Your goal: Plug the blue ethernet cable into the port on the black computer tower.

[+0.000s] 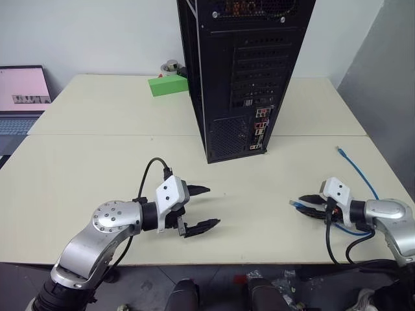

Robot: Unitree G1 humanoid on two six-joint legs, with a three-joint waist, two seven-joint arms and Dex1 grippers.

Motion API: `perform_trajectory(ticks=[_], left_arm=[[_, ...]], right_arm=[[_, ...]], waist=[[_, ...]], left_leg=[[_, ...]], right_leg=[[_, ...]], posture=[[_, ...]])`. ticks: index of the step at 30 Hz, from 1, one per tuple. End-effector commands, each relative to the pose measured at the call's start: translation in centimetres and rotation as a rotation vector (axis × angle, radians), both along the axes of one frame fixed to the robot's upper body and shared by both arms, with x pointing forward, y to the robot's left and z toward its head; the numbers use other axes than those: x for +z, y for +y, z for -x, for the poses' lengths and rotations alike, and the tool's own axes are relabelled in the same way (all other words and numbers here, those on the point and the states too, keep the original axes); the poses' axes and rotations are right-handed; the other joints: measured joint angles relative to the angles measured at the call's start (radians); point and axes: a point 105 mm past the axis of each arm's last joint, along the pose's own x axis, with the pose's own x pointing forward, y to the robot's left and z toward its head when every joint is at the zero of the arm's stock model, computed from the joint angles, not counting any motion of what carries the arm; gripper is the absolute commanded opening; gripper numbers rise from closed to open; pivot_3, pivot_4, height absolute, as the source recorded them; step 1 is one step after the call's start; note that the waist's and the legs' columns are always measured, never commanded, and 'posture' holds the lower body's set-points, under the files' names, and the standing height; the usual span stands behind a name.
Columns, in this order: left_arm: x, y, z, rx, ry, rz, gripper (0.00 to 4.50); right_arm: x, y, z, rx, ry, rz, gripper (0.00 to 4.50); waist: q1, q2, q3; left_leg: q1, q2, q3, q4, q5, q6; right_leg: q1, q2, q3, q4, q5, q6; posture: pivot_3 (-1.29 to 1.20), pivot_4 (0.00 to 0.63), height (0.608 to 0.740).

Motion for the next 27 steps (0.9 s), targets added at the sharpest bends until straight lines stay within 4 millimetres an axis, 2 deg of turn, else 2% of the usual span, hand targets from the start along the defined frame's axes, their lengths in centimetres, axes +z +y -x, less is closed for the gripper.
perform_trajectory(ticks=[1,9,12,20,24,27], left_arm=[[0.7,-0.4,0.2,-0.018,-0.042,0.01,4.5],[0.8,-0.4,0.2,-0.022,-0.047,0.009,4.5],[0.8,-0.4,0.1,-0.023,-0.048,0.009,4.5],[0.8,-0.4,0.2,-0.02,-0.052,0.012,4.5],[0.7,-0.4,0.2,-0.017,-0.052,0.014,4.5],[0.6,-0.6,0.1,-0.022,-0.051,0.014,4.5]], right_arm=[[0.4,-1.4,0.8,-0.023,0.045,0.006,2.41],[-0.4,-3.3,2.0,-0.076,0.145,0.007,2.41],[-0.4,-2.9,1.9,-0.064,0.133,0.001,2.01],[-0.1,-2.1,1.4,-0.055,0.132,-0.029,0.03],[0.6,-0.9,1.2,0.006,0.09,-0.02,0.0],[1.7,1.4,1.2,0.097,0.045,-0.014,0.0]], waist=[[0.002,0.0,0.0],[0.001,0.0,0.0],[0.001,0.0,0.0],[0.0,0.0,0.0],[0.0,0.0,0.0],[-0.003,0.0,0.0]], left_leg=[[0.0,0.0,0.0,0.0,0.0,0.0],[0.0,0.0,0.0,0.0,0.0,0.0],[0.0,0.0,0.0,0.0,0.0,0.0],[0.0,0.0,0.0,0.0,0.0,0.0],[0.0,0.0,0.0,0.0,0.0,0.0],[0.001,0.0,0.0,0.0,0.0,0.0]], right_leg=[[0.0,0.0,0.0,0.0,0.0,0.0],[0.0,0.0,0.0,0.0,0.0,0.0],[0.001,0.0,0.0,0.0,0.0,0.0],[0.001,0.0,0.0,0.0,0.0,0.0],[0.0,0.0,0.0,0.0,0.0,0.0],[0.0,0.0,0.0,0.0,0.0,0.0]], posture=[[0.0,0.15,0.74],[0.0,0.15,0.74],[0.0,0.15,0.74],[0.0,0.15,0.74],[0.0,0.15,0.74],[0.0,0.15,0.74]])
